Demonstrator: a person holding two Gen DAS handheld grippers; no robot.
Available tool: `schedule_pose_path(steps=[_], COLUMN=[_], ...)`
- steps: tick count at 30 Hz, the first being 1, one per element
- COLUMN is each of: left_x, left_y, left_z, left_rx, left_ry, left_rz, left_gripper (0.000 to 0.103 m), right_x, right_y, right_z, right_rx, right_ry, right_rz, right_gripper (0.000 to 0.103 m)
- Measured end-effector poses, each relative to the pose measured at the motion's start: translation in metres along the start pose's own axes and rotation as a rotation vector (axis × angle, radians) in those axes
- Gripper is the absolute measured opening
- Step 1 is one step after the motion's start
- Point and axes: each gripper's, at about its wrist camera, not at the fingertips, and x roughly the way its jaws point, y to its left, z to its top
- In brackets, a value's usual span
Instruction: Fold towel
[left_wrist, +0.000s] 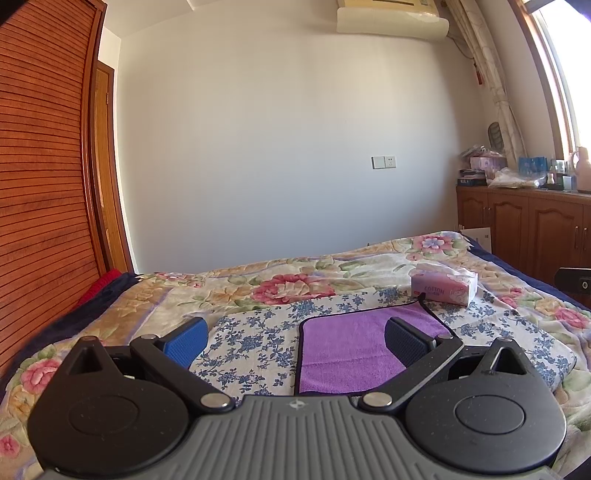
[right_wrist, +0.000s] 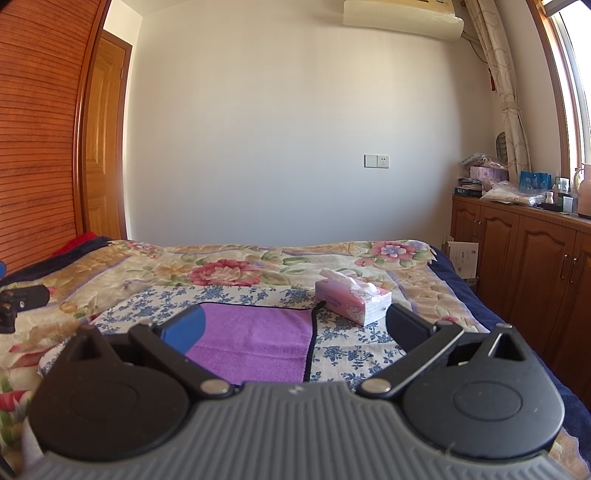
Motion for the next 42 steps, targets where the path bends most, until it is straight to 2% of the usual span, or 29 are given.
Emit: schedule_pose_path(steps=[42], left_x=[0.005], left_y=[-0.006], left_z=[-0.011], left_rx=[0.018], left_ry=[0.014], left_rz=[0.002], left_gripper=[0.103], right_x=[0.001], right_y=[0.006], right_z=[0.001], right_rx=[-0.007], right_ry=[0.006], right_rz=[0.000], right_gripper=[0.103])
